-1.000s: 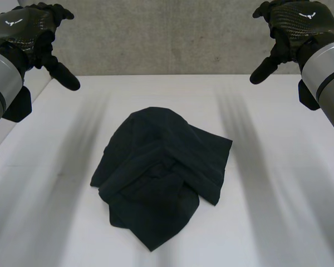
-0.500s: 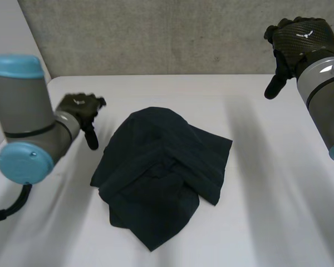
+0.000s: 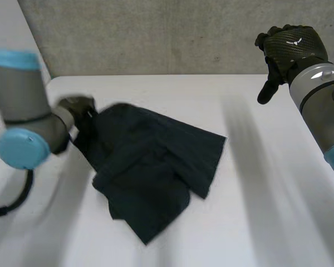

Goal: Fold the shorts.

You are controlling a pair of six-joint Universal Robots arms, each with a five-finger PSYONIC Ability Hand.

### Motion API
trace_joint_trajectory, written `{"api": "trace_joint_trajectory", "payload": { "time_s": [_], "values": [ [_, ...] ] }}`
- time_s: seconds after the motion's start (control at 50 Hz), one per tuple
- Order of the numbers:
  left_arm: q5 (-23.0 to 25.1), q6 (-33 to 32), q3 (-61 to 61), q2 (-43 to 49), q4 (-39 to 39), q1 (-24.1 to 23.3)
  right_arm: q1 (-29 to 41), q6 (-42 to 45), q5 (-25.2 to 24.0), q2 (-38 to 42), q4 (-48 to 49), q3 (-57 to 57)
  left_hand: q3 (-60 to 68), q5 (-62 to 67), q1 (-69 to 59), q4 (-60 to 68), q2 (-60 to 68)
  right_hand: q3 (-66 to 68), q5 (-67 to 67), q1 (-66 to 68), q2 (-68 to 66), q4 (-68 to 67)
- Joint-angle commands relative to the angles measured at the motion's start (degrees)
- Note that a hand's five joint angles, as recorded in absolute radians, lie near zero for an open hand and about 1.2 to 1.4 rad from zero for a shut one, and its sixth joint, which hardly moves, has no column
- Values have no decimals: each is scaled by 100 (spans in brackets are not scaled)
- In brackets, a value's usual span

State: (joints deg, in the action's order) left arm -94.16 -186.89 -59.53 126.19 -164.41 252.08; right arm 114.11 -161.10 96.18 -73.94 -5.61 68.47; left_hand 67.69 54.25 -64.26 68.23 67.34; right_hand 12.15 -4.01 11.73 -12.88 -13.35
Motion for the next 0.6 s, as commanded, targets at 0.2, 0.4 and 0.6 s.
{"api": "trace_joint_trajectory", "payload": {
  "time_s": [0.2,0.4,0.6],
  "values": [
    [-419,-181,608,-2090,-1489,-412,68,0,6,-41,-2,-44,1231,1575,-1574,1177,1266,-215,401,-173,288,335],
    [-252,-761,591,-465,-1506,-2416,-20,9,6,-129,7,-79,1231,1575,-1574,1177,1266,-215,401,-173,288,335],
    [-252,-928,302,521,-1357,-3568,-257,0,6,-296,16,-53,-5051,-4707,4708,-5105,-5016,-215,401,-173,288,335]
  ]
}}
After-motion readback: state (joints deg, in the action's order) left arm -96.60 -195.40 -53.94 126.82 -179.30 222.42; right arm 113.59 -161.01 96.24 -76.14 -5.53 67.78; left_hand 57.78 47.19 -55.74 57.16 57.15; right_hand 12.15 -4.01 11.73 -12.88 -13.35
